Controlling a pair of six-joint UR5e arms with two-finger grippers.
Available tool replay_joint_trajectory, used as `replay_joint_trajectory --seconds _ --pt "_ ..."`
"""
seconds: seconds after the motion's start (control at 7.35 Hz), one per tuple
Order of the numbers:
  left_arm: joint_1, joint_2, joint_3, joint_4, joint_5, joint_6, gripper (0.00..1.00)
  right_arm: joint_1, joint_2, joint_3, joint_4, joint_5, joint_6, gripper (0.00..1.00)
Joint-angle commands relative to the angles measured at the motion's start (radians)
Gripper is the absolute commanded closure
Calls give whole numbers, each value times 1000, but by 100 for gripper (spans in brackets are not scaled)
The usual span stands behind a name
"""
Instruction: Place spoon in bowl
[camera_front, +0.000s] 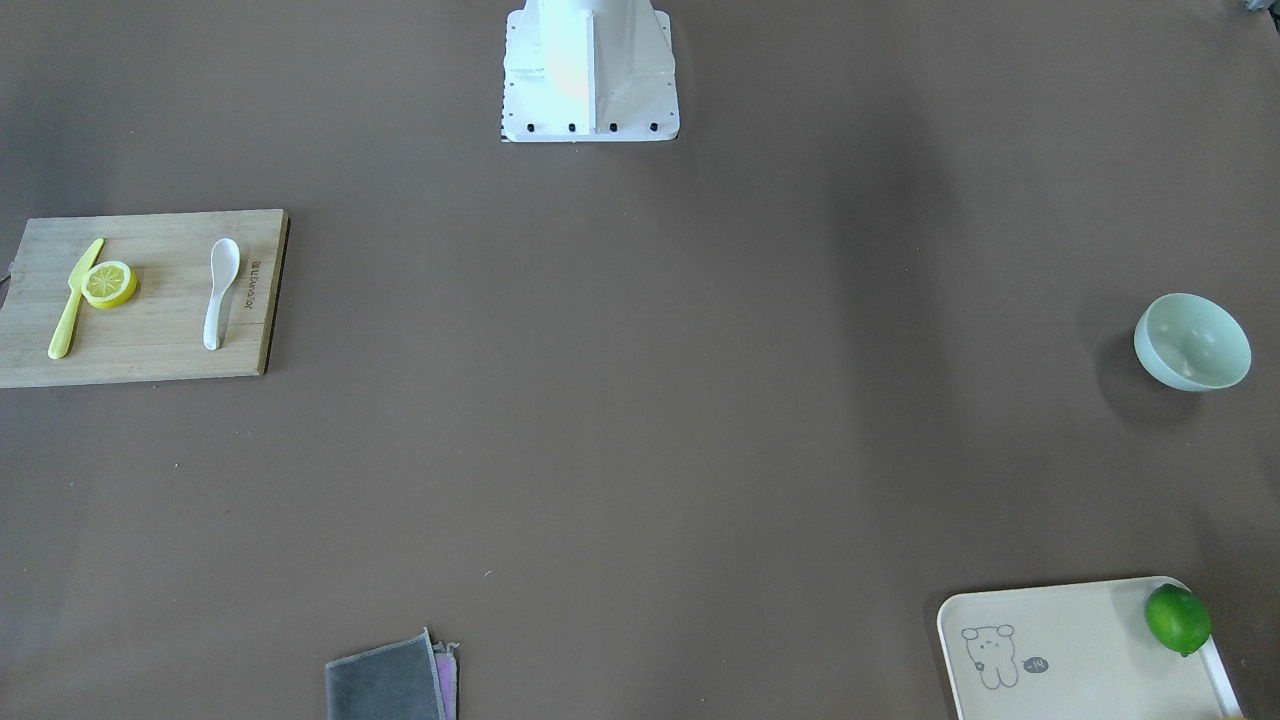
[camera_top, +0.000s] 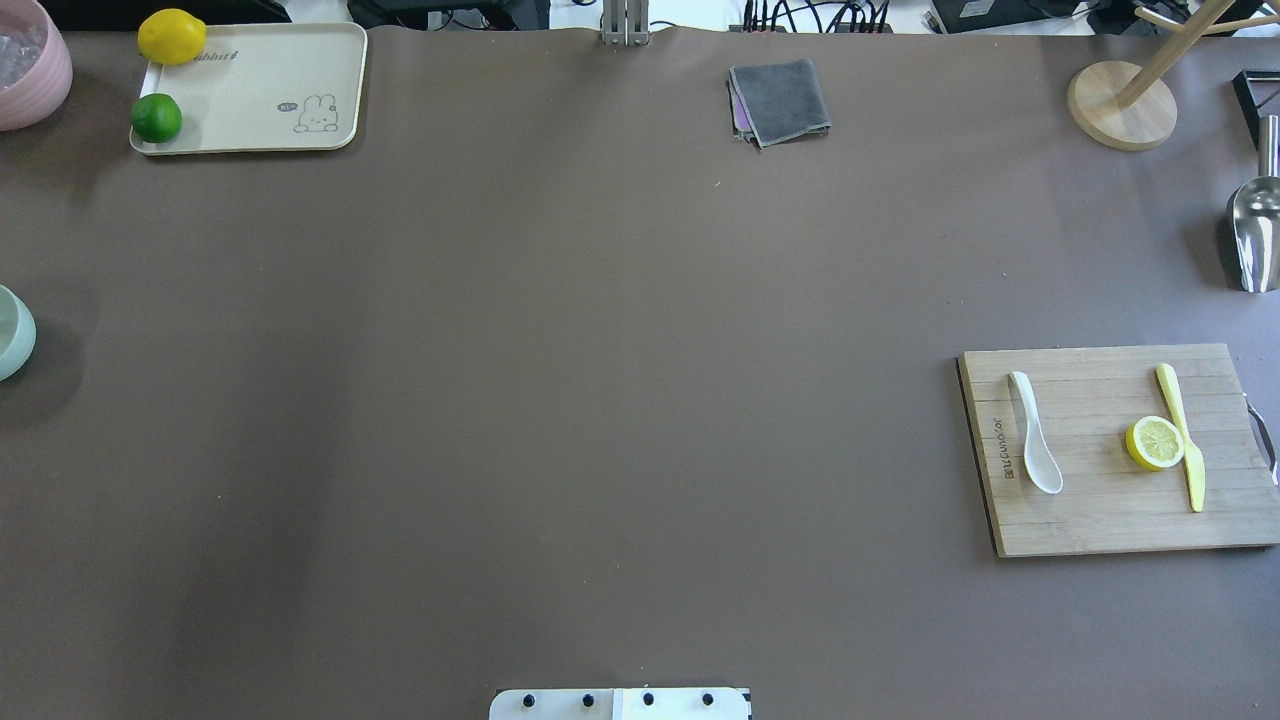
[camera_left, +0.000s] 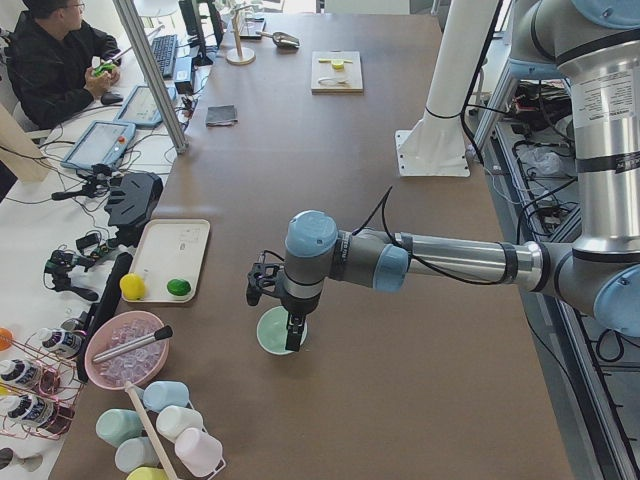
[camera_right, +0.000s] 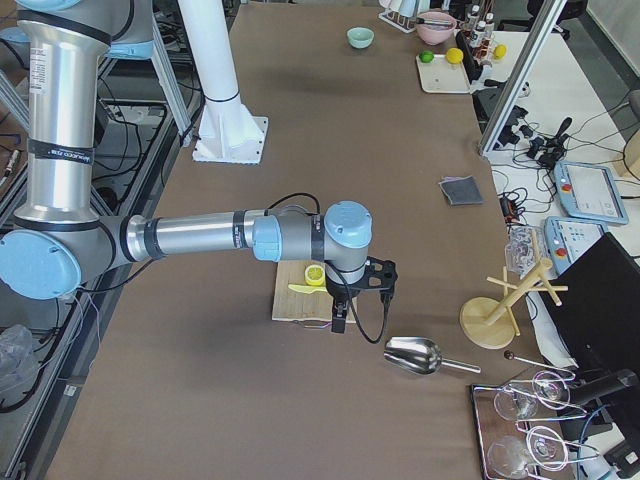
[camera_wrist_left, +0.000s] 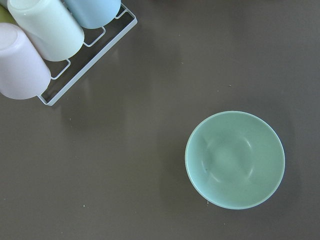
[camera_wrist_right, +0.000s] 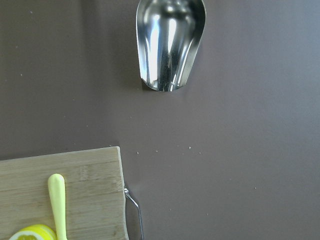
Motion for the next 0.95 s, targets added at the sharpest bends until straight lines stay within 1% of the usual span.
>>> replay_joint_trajectory --seconds 0.0,0.14,0.27,0.41,0.54,0.68,0.82 --pt "3 -17 45 -106 2 -3 2 -34 43 -4 2 16 4 0" --pt "4 -32 110 -171 3 -4 2 -68 92 -1 -1 21 8 0" --pt "4 -40 198 -308 3 -9 2 -70 98 -11 2 22 -2 0" --pt "6 -77 309 -413 -11 -49 2 -70 100 -18 14 25 -2 0" --pt "10 -153 435 -462 -34 -126 2 -71 103 -40 38 25 10 0" --pt "15 -172 494 -493 -80 -188 2 -77 103 -52 61 28 10 0" --pt "26 -172 514 -533 -85 -202 2 -81 101 -57 72 39 10 0"
